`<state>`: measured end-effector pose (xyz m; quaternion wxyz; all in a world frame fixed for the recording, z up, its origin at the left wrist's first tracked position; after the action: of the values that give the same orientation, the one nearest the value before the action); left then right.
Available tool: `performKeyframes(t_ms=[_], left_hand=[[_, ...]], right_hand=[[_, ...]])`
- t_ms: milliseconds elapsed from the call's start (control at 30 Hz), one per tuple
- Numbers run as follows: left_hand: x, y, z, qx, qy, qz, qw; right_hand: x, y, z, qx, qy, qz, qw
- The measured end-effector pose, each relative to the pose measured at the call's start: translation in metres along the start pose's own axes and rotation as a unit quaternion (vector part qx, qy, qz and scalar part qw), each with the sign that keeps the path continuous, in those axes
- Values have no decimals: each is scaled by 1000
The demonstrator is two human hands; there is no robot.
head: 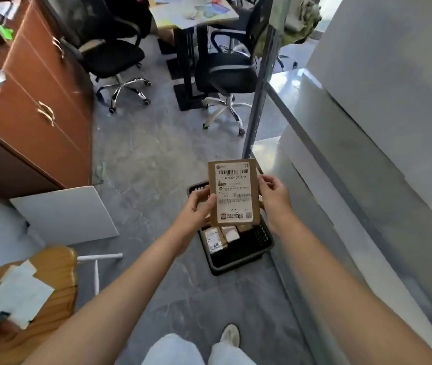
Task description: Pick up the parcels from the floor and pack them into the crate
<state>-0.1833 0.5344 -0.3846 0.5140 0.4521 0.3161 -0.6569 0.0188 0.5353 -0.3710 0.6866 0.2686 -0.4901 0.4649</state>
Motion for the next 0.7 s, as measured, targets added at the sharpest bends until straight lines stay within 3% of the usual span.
performKeyframes(t_ms=[333, 700], left_hand=[[81, -20, -122, -62, -68, 37, 995], [262, -6, -277, 95, -211, -100, 968]], right_hand=[[-68, 38, -120, 24, 77, 79, 994], [-288, 38, -212, -87, 339, 42, 936]])
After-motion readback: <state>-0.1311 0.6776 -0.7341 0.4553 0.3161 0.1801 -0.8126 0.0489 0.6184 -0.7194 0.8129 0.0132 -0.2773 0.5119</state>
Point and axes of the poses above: each hand's wrist, its own z-axis away from the middle knuckle, its own y-axis out of the palm, x = y × z, the point moved 6 cm from there along -z, towards the middle knuckle, and after that the axes turned 2 degrees about -x, right-handed, at the moved point
